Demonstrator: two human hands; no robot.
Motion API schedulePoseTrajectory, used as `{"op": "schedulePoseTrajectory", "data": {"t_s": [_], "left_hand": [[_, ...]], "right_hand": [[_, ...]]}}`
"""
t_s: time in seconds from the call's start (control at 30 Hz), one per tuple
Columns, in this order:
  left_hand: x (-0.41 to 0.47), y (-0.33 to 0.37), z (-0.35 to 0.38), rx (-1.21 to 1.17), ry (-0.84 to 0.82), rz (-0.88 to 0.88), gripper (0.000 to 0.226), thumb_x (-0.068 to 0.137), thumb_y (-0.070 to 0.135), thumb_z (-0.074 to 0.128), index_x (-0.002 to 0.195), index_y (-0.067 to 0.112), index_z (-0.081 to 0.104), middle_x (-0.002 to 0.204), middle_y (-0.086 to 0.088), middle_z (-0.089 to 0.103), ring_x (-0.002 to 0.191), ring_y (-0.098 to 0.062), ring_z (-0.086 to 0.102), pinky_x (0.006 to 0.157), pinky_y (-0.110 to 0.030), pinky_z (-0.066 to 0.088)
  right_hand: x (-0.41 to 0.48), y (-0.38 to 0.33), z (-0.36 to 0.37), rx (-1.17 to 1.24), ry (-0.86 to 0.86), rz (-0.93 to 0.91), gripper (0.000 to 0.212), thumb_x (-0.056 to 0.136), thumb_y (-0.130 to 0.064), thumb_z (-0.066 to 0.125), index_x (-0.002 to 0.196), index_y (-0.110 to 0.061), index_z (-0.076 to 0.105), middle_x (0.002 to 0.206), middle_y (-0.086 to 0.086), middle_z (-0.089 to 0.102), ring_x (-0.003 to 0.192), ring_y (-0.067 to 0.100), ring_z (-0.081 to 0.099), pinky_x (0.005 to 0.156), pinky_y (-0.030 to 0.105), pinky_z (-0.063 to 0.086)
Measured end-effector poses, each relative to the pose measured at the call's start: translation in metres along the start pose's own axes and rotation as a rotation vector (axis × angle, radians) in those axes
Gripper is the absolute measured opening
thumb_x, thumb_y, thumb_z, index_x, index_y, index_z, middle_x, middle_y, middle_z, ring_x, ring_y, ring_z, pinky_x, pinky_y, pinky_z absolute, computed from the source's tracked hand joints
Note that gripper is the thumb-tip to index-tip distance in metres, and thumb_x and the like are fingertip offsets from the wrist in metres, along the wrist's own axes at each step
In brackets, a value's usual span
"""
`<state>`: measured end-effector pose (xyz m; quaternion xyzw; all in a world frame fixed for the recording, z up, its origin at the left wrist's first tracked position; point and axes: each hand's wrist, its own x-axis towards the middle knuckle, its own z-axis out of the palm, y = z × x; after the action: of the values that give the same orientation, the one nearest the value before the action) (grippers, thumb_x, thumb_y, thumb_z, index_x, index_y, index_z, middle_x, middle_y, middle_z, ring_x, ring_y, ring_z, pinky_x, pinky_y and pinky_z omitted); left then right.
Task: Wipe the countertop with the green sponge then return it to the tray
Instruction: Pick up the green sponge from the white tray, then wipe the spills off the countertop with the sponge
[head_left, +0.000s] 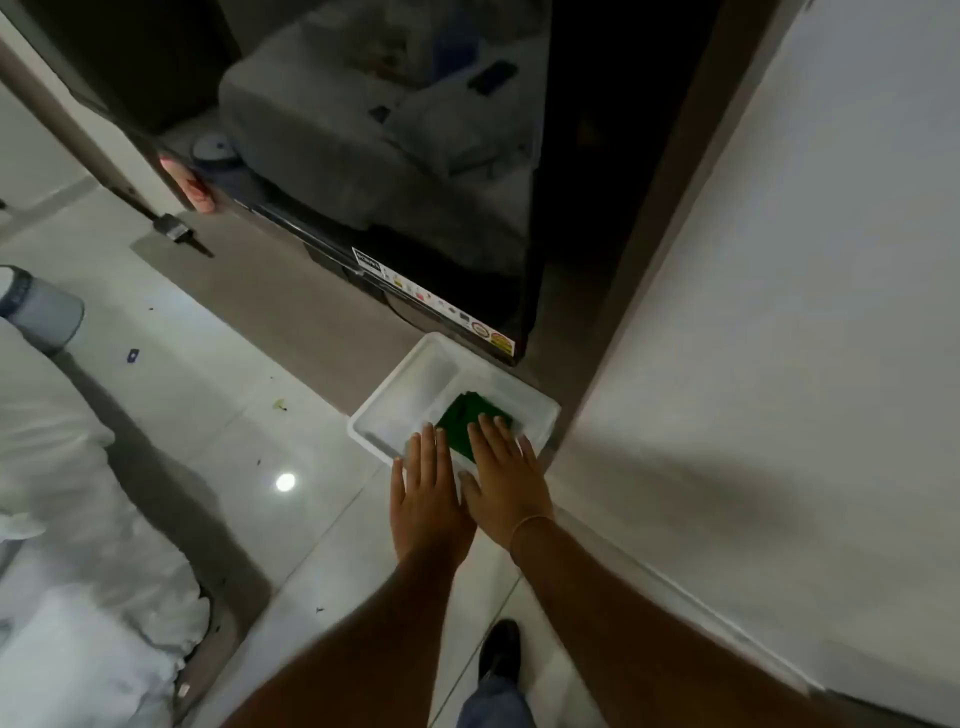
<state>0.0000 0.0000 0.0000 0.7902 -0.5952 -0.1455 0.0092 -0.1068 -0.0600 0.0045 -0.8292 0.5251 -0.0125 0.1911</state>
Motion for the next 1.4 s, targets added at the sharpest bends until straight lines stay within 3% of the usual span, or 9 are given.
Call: {"op": "schedulePoseTrajectory", "data": {"t_s": [0.33, 0.6, 0.77, 0.87, 0.93, 1.07, 1.17, 1.33, 1.4], "left_hand": [[-0.001, -0.037, 0.039, -0.059, 0.134, -0.061, 0.082, 0.109, 0.040, 0.042, 0.172, 0.021, -0.008, 0.181, -0.005, -0.012, 0.167, -0.024, -0.016, 0.134, -0.046, -0.010], [-0.018, -0.030, 0.026, -0.070, 0.143, -0.143, 0.088, 0.104, 0.027, 0.051, 0.172, 0.024, -0.004, 0.180, -0.003, -0.013, 0.167, -0.024, -0.017, 0.137, -0.048, 0.000], [-0.019, -0.001, -0.005, -0.056, 0.134, -0.099, 0.088, 0.097, 0.024, 0.068, 0.171, 0.015, 0.022, 0.180, -0.012, 0.014, 0.167, -0.035, 0.007, 0.134, -0.057, 0.020], [-0.020, 0.024, -0.029, -0.058, 0.149, -0.069, 0.084, 0.099, 0.027, 0.066, 0.170, 0.012, 0.025, 0.179, -0.013, 0.021, 0.167, -0.036, 0.013, 0.134, -0.056, 0.017], [-0.022, 0.044, -0.038, -0.065, 0.149, -0.036, 0.081, 0.101, 0.027, 0.060, 0.171, 0.012, 0.022, 0.180, -0.012, 0.019, 0.167, -0.033, 0.011, 0.135, -0.054, 0.016], [-0.034, 0.099, -0.048, -0.125, 0.070, 0.198, 0.075, 0.100, 0.030, 0.043, 0.170, 0.012, 0.024, 0.180, -0.013, 0.020, 0.168, -0.032, 0.013, 0.135, -0.054, 0.017], [-0.051, 0.151, -0.042, -0.186, 0.013, 0.375, 0.083, 0.086, 0.031, 0.037, 0.162, 0.000, 0.038, 0.171, -0.026, 0.038, 0.157, -0.048, 0.036, 0.128, -0.063, 0.029], [-0.095, 0.241, -0.009, -0.129, -0.173, 0.803, 0.087, 0.082, 0.032, 0.032, 0.162, -0.002, 0.039, 0.169, -0.029, 0.038, 0.155, -0.052, 0.037, 0.122, -0.070, 0.032], [-0.123, 0.281, 0.005, -0.123, -0.216, 0.978, 0.085, 0.085, 0.031, 0.027, 0.159, -0.005, 0.042, 0.167, -0.032, 0.040, 0.152, -0.055, 0.041, 0.119, -0.073, 0.036]], "right_hand": [[0.087, 0.019, 0.060, -0.097, -0.207, 0.036, 0.096, 0.106, -0.053, 0.056, 0.173, -0.014, 0.000, 0.182, 0.011, -0.003, 0.168, 0.034, -0.001, 0.136, 0.057, 0.007], [0.108, 0.012, 0.041, -0.175, -0.154, 0.073, 0.053, 0.114, -0.022, 0.047, 0.163, -0.008, 0.037, 0.171, 0.016, 0.035, 0.155, 0.037, 0.039, 0.124, 0.052, 0.041], [0.095, 0.019, -0.004, 0.451, 0.022, 0.329, 0.034, 0.107, -0.027, 0.061, 0.133, -0.005, 0.067, 0.131, 0.016, 0.073, 0.125, 0.033, 0.069, 0.105, 0.045, 0.056], [0.056, 0.031, -0.032, 0.982, 0.111, 0.553, 0.016, 0.098, -0.024, 0.072, 0.101, -0.008, 0.074, 0.101, 0.010, 0.078, 0.109, 0.031, 0.074, 0.092, 0.039, 0.061], [0.013, 0.046, -0.051, 1.338, 0.147, 0.699, 0.009, 0.097, -0.024, 0.072, 0.090, -0.018, 0.073, 0.100, 0.003, 0.076, 0.111, 0.029, 0.073, 0.092, 0.038, 0.062], [-0.086, 0.088, -0.084, 1.773, 0.187, 0.813, 0.013, 0.099, -0.023, 0.068, 0.095, -0.019, 0.079, 0.097, 0.006, 0.080, 0.097, 0.025, 0.076, 0.081, 0.041, 0.068], [-0.145, 0.117, -0.096, 1.967, 0.255, 0.892, 0.016, 0.106, -0.019, 0.058, 0.101, -0.014, 0.073, 0.101, 0.011, 0.073, 0.087, 0.022, 0.072, 0.071, 0.035, 0.063], [-0.258, 0.181, -0.089, 2.171, 0.497, 0.932, 0.053, 0.097, -0.050, 0.075, 0.136, -0.016, 0.072, 0.115, 0.002, 0.082, 0.113, 0.021, 0.077, 0.103, 0.041, 0.062], [-0.323, 0.200, -0.078, 2.119, 0.646, 0.953, 0.063, 0.084, -0.043, 0.091, 0.137, -0.016, 0.072, 0.125, 0.004, 0.081, 0.122, 0.022, 0.075, 0.113, 0.045, 0.057]]}}
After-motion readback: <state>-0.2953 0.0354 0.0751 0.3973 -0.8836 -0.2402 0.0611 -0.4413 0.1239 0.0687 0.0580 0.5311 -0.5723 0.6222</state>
